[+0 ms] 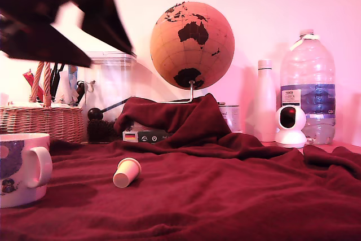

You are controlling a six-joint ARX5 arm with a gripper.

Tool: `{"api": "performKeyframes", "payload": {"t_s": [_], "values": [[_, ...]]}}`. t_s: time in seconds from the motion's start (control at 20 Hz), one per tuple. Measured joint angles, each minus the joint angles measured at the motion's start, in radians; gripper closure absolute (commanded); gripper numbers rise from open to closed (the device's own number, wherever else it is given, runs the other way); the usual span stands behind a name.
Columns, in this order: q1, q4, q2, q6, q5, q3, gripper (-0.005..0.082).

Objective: Pick up the coffee capsules on the table and drop them inside the coffee cup

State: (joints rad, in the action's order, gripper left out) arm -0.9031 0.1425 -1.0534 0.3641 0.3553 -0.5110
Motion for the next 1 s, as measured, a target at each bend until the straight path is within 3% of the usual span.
{"api": "performKeyframes", "payload": {"t_s": [0.25, 0.45, 0.6, 0.75, 1.0], "values": [[0.000, 0.112, -0.127, 0.003, -0.008, 0.001, 0.0188], [0.000, 0.184, -0.200, 0.048, -0.017, 0.002, 0.0188], [0.000, 0.222, -0.254, 0.053, -0.024, 0.004, 0.0188], [0.017, 0.250, -0.289, 0.053, -0.043, 0.005, 0.0188], [0.086, 0.294, -0.332, 0.054, -0.123, 0.005, 0.0188]]}}
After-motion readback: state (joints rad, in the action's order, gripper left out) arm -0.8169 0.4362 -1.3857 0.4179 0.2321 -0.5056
